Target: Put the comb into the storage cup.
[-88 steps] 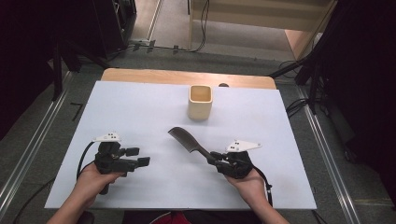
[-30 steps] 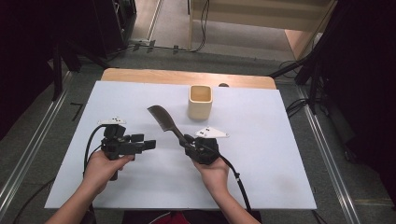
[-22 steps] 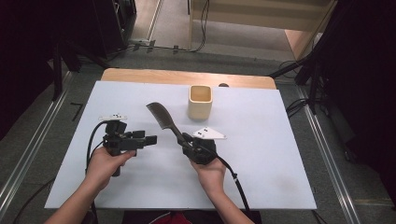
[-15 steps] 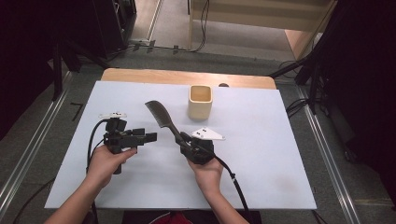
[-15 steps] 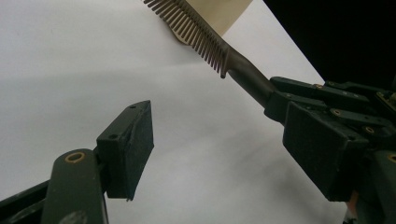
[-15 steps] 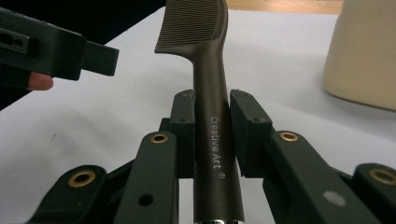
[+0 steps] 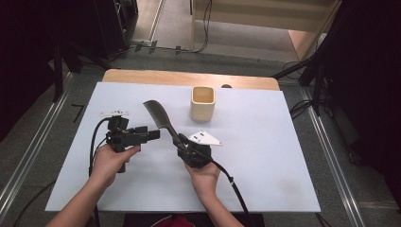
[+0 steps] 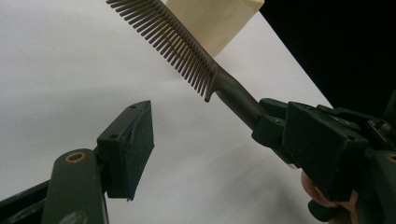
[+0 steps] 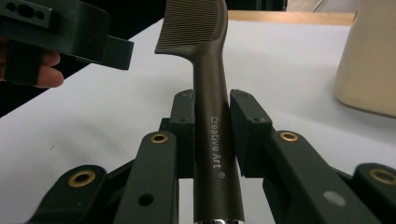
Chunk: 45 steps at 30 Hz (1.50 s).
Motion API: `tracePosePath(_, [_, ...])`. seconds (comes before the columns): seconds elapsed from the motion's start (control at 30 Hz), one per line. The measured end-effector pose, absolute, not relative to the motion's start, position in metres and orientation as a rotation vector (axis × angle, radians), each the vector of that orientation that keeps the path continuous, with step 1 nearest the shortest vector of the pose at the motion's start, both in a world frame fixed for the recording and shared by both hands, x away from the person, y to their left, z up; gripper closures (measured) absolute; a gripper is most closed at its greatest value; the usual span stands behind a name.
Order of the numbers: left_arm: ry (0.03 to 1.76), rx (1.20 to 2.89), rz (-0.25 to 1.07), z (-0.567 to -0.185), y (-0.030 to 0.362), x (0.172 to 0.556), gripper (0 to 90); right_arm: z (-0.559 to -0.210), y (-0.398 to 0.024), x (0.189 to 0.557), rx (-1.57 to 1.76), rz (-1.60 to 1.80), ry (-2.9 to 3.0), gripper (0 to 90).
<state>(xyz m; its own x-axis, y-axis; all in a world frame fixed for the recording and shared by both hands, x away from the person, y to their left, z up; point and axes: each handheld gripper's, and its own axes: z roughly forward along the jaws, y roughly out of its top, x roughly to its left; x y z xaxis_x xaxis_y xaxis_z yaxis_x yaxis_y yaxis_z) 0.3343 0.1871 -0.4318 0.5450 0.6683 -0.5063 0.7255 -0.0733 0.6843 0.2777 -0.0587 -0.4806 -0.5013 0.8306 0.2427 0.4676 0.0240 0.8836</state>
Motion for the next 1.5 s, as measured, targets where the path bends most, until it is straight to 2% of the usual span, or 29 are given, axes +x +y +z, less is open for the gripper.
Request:
tracePosePath(0.67, [1.157, 1.727, -0.043, -0.424, 0.168, 0.345, 25.9, -0.481, -0.055, 0.278, 1.335, 1.545, 1.819, 70.2])
tracePosePath(0.77, [1.143, 1.745, 0.007, -0.421, 0.161, 0.347, 26.0, -0.479, -0.056, 0.279, 1.331, 1.563, 1.8, 70.2])
tracePosePath(1.13, [1.181, 1.688, -0.074, -0.422, 0.147, 0.356, 27.9, -0.476, -0.059, 0.28, 1.338, 1.58, 1.748, 70.2])
tracePosePath(1.5, [1.22, 1.644, -0.059, -0.425, 0.141, 0.357, 30.8, -0.477, -0.054, 0.282, 1.323, 1.585, 1.733, 70.2])
